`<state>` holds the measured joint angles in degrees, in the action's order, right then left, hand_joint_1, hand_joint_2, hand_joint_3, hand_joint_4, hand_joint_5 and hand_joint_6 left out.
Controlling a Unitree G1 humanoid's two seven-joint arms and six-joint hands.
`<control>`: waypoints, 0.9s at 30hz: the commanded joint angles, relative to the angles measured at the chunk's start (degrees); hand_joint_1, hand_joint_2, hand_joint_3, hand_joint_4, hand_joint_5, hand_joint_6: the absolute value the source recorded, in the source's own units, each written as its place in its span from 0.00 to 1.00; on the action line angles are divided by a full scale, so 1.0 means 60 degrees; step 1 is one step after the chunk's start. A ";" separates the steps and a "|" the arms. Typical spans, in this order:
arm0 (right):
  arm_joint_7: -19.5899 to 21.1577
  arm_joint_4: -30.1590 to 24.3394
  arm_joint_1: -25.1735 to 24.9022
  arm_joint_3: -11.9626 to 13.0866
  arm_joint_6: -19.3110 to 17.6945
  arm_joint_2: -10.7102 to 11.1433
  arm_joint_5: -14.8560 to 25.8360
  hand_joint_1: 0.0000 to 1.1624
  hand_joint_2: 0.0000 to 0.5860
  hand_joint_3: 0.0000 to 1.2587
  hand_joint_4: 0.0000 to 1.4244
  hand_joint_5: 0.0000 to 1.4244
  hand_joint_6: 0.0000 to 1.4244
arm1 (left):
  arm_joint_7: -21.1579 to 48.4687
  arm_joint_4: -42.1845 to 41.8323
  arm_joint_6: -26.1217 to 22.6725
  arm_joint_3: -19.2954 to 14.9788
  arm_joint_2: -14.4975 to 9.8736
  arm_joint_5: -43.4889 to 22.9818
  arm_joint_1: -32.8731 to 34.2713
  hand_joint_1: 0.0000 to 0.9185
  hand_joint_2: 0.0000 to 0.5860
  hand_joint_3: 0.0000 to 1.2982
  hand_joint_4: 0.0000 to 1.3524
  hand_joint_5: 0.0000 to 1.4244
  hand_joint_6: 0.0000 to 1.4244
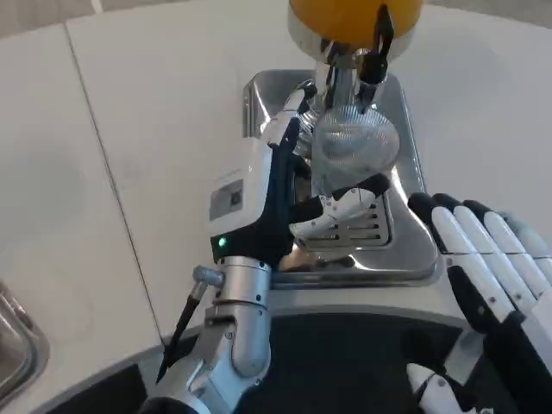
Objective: Grasp the cup under the faucet to collect the drink, then remove the cup.
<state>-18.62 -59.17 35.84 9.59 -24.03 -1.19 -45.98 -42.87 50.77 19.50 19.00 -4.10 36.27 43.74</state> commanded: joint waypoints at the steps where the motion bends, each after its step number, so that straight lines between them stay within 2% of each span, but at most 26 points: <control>1: -0.0118 -0.0139 -0.0057 -0.0020 0.0039 0.0083 0.0013 0.16 0.96 0.00 0.00 0.00 0.00 | 0.0143 -0.0026 0.0243 0.0009 -0.0096 -0.0091 0.0054 0.32 0.08 0.08 0.09 0.38 0.43; 4: -0.0130 -0.0139 -0.0042 -0.0003 0.0030 0.0074 0.0034 0.16 0.96 0.00 0.00 0.00 0.00 | 0.0234 -0.0094 0.0350 -0.0023 -0.0169 -0.0186 0.0014 0.28 0.06 0.06 0.05 0.31 0.30; 8: -0.0088 -0.0139 -0.0037 0.0059 0.0040 0.0029 0.0066 0.16 0.95 0.00 0.00 0.00 0.00 | 0.0425 -0.0714 0.0522 -0.0059 -0.0562 -0.0200 -0.0265 0.27 0.04 0.04 0.03 0.29 0.27; 12: -0.0002 -0.0139 -0.0023 0.0083 0.0082 0.0002 0.0083 0.15 0.94 0.00 0.00 0.00 0.00 | 0.1013 -0.1670 0.0796 -0.0287 -0.1230 -0.0431 -0.0747 0.27 0.05 0.02 0.01 0.26 0.26; 19: 0.0199 -0.0122 0.0168 -0.0137 0.0207 0.0001 0.0029 0.15 0.94 0.00 0.00 0.00 0.00 | 0.1757 -0.3148 0.0780 -0.0787 -0.2416 -0.0385 -0.1775 0.27 0.07 0.02 0.01 0.24 0.23; 20: 0.0231 -0.0112 0.0205 -0.0169 0.0225 -0.0004 0.0034 0.15 0.94 0.00 0.00 0.00 0.00 | 0.1949 -0.3474 0.0801 -0.0896 -0.2706 -0.0376 -0.2014 0.27 0.07 0.03 0.01 0.24 0.23; 21: 0.0257 -0.0107 0.0233 -0.0195 0.0243 -0.0002 0.0036 0.15 0.94 0.00 0.00 0.00 0.00 | 0.2116 -0.3813 0.0832 -0.0999 -0.3012 -0.0330 -0.2266 0.29 0.08 0.03 0.01 0.24 0.22; 24: 0.0350 -0.0126 0.0325 -0.0270 0.0247 -0.0009 0.0056 0.15 0.94 0.00 0.00 0.00 0.00 | 0.2578 -0.4634 0.0805 -0.1252 -0.3572 -0.0332 -0.2892 0.36 0.13 0.03 0.00 0.24 0.22; 25: 0.0377 -0.0132 0.0349 -0.0294 0.0252 -0.0012 0.0066 0.15 0.94 0.00 0.00 0.00 0.00 | 0.2823 -0.5112 0.0778 -0.1399 -0.3850 -0.0349 -0.3301 0.41 0.15 0.02 0.01 0.24 0.22; 27: 0.0451 -0.0084 0.0430 -0.0419 0.0397 -0.0101 0.0142 0.15 0.94 0.00 0.00 0.00 0.00 | 0.3211 -0.6017 0.0727 -0.1709 -0.4301 -0.0289 -0.4078 0.44 0.15 0.01 0.01 0.23 0.22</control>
<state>-17.05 -59.17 37.34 7.74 -22.60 -1.54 -45.83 -26.06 19.95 23.84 10.12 -27.29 34.11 24.14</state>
